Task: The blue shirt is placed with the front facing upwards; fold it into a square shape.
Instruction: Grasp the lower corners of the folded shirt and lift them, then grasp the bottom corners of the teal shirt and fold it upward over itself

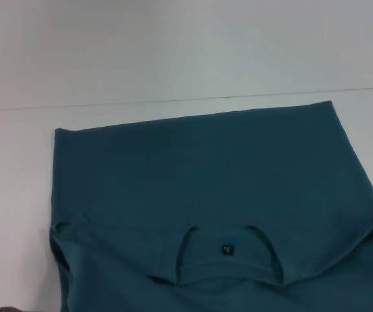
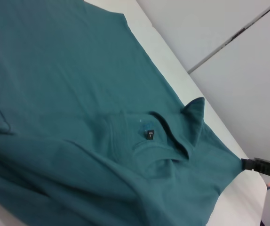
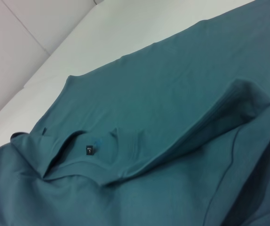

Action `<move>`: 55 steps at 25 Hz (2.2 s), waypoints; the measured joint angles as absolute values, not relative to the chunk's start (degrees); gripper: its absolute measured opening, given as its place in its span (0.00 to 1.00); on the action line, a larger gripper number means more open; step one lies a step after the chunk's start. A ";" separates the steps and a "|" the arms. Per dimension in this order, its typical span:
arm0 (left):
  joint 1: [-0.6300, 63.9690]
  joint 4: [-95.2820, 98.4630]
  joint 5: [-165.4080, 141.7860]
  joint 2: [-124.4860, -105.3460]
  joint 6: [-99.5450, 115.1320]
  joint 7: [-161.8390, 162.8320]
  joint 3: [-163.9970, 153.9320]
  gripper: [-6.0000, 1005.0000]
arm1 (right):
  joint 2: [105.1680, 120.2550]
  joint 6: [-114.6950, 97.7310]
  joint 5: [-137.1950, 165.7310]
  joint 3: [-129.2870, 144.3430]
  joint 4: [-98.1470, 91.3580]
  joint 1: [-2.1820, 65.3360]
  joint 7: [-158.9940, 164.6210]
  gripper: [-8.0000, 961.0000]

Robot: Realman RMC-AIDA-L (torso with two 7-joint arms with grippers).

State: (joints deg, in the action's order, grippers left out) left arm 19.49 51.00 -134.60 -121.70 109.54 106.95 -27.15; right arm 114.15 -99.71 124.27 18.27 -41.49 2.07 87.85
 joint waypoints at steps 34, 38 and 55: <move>31.88 43.50 -133.70 -118.42 98.69 109.29 -22.20 0.01 | 112.57 -95.56 124.83 12.74 -41.47 15.25 93.53 0.02; 37.36 41.42 -133.53 -117.23 91.94 111.49 -22.22 0.01 | 111.69 -89.67 124.88 13.04 -40.82 21.97 95.51 0.02; 48.26 32.85 -130.98 -118.32 54.03 114.29 -23.42 0.01 | 112.76 -51.00 124.55 21.13 -29.65 41.50 95.09 0.02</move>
